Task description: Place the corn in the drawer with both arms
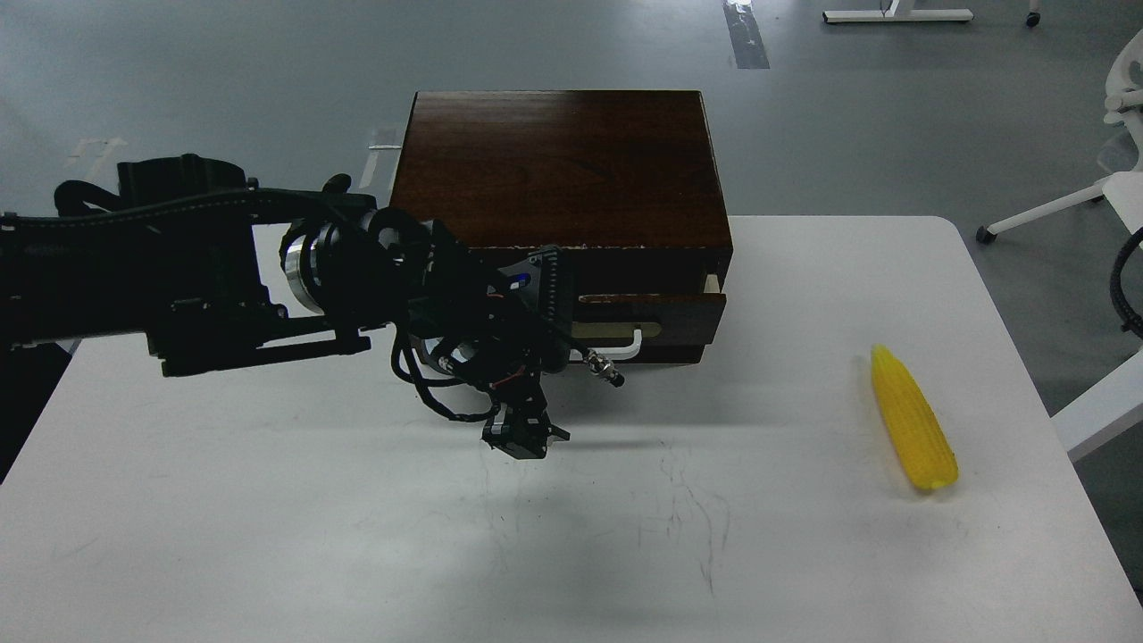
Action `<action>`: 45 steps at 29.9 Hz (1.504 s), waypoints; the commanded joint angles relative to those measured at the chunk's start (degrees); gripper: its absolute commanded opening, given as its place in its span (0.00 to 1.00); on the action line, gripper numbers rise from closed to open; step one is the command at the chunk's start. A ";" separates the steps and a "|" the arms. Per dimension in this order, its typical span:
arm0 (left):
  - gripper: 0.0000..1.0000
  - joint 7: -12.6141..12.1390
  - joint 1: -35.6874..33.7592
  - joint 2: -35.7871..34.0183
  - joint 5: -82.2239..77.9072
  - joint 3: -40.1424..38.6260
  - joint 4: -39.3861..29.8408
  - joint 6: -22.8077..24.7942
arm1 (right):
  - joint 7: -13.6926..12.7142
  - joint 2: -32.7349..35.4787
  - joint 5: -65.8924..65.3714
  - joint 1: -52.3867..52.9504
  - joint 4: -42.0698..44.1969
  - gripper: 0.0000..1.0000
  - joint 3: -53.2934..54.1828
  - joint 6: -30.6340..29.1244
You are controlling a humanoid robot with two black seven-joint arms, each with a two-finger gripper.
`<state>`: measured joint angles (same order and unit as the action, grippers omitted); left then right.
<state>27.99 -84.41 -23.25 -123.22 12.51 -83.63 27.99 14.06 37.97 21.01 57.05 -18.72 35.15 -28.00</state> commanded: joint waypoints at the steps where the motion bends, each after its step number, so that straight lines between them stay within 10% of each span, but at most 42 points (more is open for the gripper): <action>1: 0.97 0.01 0.03 -0.04 0.09 -0.12 -0.22 0.01 | 0.00 0.00 0.00 0.08 0.00 1.00 0.00 0.00; 35: 0.97 0.01 -1.11 -1.88 1.76 -0.82 -6.98 0.01 | 0.00 0.18 0.00 -0.09 0.00 1.00 0.00 0.00; 45: 0.98 0.01 -2.16 -8.56 27.83 -16.72 -6.28 0.01 | -0.09 4.04 -0.26 0.35 -0.88 1.00 -5.17 0.00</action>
<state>27.99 -86.69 -29.82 -106.45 0.77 -90.71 28.01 14.06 40.55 20.95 57.08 -19.21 33.28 -28.00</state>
